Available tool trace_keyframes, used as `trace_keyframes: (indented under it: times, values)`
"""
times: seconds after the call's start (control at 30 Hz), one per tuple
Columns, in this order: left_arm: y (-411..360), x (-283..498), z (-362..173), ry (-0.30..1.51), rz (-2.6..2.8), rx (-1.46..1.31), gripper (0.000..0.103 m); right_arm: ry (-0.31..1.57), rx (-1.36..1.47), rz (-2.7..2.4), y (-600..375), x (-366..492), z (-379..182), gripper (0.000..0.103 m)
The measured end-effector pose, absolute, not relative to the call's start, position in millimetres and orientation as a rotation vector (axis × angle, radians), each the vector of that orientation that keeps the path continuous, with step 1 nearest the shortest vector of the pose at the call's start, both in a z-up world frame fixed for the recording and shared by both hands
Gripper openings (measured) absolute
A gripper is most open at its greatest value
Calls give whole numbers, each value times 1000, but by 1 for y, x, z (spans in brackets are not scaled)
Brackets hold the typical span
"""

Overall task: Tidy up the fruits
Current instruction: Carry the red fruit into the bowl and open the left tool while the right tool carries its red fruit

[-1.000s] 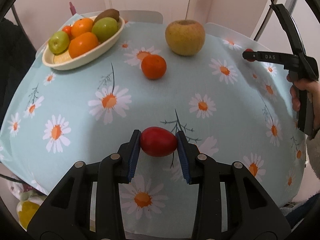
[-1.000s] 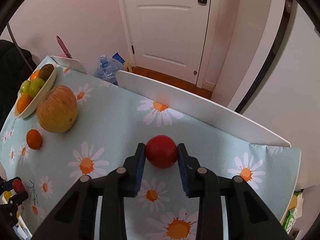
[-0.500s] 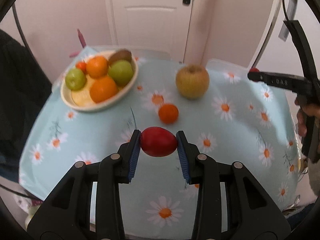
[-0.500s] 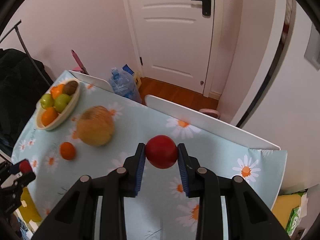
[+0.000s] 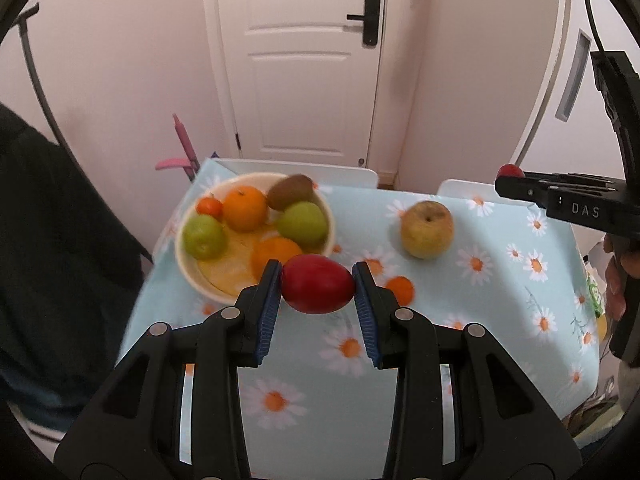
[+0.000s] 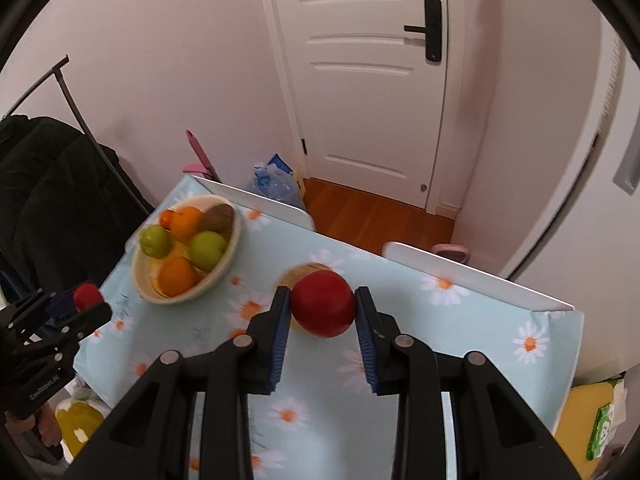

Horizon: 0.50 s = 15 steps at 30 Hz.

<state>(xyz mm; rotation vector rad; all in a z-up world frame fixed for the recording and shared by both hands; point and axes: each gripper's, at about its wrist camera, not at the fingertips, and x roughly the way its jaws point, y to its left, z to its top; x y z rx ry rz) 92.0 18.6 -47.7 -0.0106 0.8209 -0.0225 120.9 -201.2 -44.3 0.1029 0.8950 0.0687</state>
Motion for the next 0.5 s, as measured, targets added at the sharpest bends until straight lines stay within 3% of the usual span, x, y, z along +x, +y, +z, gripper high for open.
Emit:
trace_keyframes:
  times: [0.5]
  values:
    - [114,128,-56,816,-64,29,40,892,138,78,-99,159,-49,29]
